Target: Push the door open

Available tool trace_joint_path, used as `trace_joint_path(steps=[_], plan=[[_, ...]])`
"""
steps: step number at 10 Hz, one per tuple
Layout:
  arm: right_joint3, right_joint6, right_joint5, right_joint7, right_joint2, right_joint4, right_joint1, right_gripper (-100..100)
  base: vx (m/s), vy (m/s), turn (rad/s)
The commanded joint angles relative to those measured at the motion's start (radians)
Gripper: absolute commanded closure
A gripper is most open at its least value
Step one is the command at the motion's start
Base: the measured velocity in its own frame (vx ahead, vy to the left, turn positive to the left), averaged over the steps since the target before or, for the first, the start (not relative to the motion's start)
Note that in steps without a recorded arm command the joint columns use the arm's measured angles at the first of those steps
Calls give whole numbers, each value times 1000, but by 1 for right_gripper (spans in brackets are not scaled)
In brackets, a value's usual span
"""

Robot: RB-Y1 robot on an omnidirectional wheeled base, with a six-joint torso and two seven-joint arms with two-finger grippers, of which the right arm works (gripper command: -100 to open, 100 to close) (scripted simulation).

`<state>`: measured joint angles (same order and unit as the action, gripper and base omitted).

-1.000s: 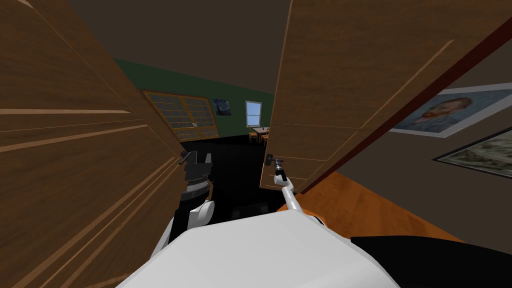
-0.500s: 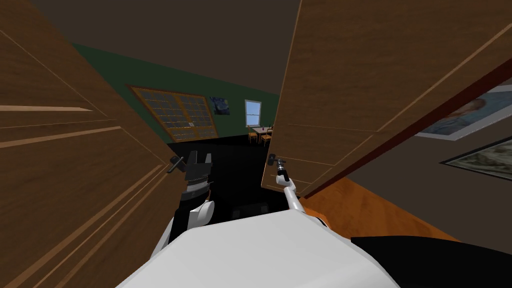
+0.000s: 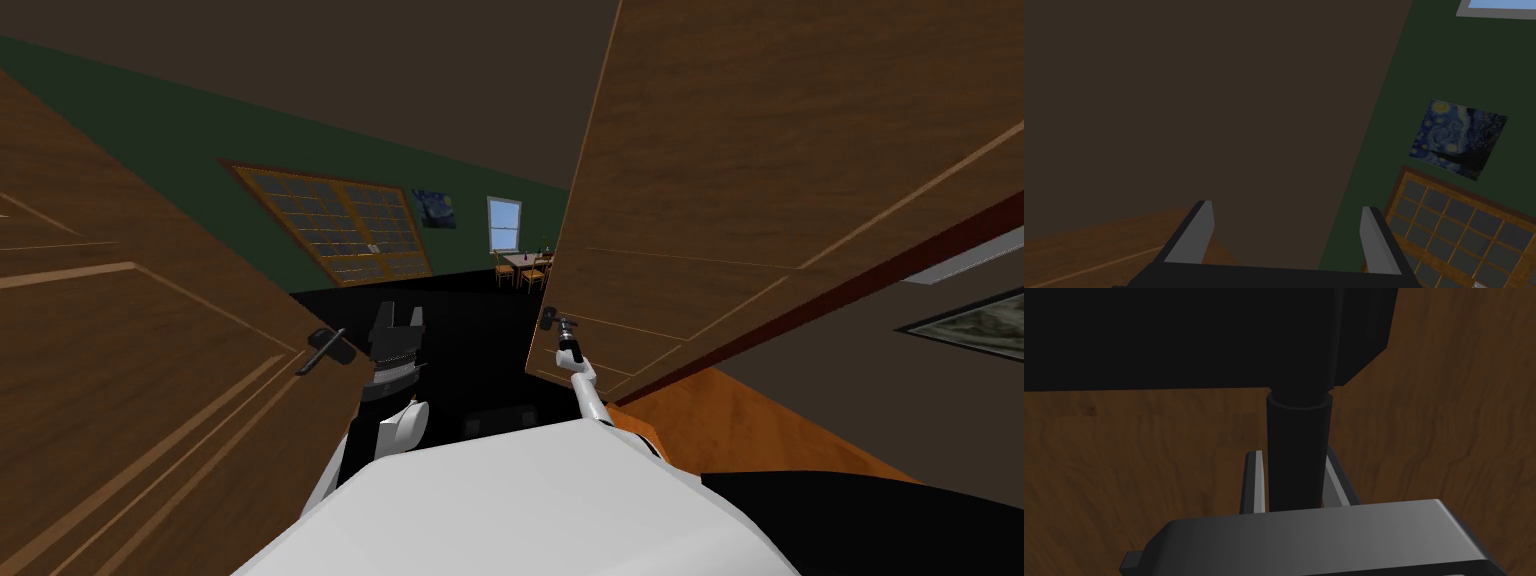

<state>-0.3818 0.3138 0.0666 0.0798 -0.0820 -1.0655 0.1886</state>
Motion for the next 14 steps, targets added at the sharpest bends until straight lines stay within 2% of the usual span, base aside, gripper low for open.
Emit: trace_joint_path(steps=[1,7,8,9,14], plan=[[-29,-6,4,6,-11,-21,-9,100,199,70,-58],[-103,-8,17,21,-13,-28,-16,100,198,52,-73],[-103,-8,17,21,-13,-28,-16,100,135,31,-23],[-126,-8,21,26,-11,-30,-19,100,174,50,-65],[-180,-9,31,37,1,-35,-24,100,210,60,-77]])
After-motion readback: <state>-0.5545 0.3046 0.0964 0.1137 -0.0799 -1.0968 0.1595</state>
